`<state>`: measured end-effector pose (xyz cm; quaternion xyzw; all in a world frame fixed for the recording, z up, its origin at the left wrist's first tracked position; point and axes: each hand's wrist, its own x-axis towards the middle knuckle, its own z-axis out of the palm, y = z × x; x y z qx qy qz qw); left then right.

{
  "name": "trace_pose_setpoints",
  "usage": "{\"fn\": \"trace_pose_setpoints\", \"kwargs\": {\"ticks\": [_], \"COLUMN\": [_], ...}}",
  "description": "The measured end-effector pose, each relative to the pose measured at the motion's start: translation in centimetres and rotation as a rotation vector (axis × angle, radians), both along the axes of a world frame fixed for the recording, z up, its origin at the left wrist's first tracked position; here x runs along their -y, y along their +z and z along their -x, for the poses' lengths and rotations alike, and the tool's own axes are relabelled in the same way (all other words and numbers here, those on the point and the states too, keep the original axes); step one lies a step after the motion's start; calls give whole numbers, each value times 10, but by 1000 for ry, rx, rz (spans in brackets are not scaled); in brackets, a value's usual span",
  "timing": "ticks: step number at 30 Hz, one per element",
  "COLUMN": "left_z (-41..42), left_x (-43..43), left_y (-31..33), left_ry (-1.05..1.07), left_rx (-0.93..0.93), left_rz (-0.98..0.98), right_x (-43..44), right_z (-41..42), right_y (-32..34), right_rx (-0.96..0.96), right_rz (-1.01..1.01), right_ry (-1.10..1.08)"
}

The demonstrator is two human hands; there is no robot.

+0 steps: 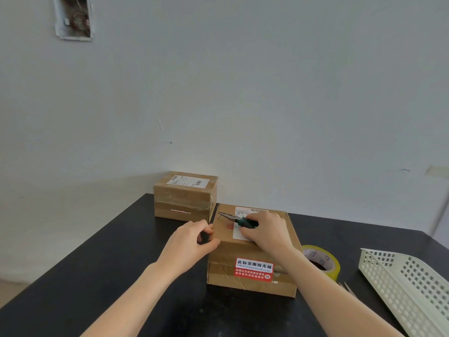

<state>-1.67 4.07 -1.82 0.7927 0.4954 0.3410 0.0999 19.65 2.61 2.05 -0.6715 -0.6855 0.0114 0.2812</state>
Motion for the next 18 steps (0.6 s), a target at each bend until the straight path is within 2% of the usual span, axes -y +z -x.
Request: {"fn": "trace_pose_setpoints", "kwargs": {"ticks": [4,8,11,18], "left_z": [1,1,1,1], "left_x": [1,1,2,4], "left_y": [2,3,5,7], "left_ry": [-6,-11,-19,-21], "left_rx": [-11,-10,-32,-52], "left_rz": [4,14,8,7], "right_x": [1,-3,0,3], "right_z": [1,-7,-2,-3], "right_y": [0,4,0,4], "right_rx": [-36,-276,-219,-250], "right_rz": [-7,-46,-21,-24], "right_ry": [-7,-80,-60,-38]}}
